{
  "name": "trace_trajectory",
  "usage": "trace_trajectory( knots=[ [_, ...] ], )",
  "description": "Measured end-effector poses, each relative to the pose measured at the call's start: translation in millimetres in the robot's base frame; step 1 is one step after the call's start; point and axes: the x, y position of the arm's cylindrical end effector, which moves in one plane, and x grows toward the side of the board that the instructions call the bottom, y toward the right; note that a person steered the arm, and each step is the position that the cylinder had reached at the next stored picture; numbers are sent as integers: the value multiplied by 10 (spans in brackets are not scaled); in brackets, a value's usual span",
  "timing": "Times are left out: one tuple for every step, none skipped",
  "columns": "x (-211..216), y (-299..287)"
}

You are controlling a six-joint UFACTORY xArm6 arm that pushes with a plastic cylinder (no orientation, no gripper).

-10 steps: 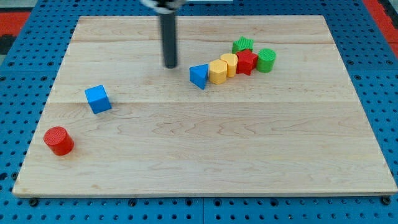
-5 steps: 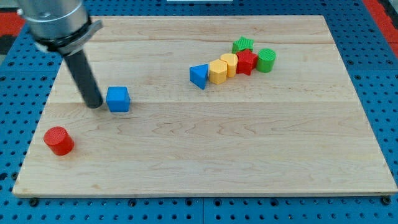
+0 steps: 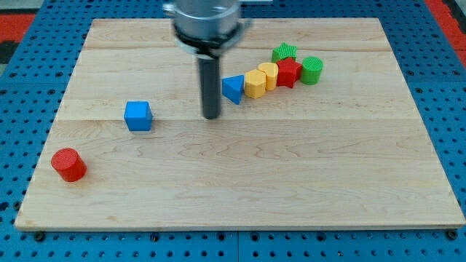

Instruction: Slide blue cube towards right

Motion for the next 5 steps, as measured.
trace_trajectory(
  knots=[
    [-358,-433],
    [-295,-1197],
    [136,-1052],
    [188,-946],
    [117,-1136]
  ],
)
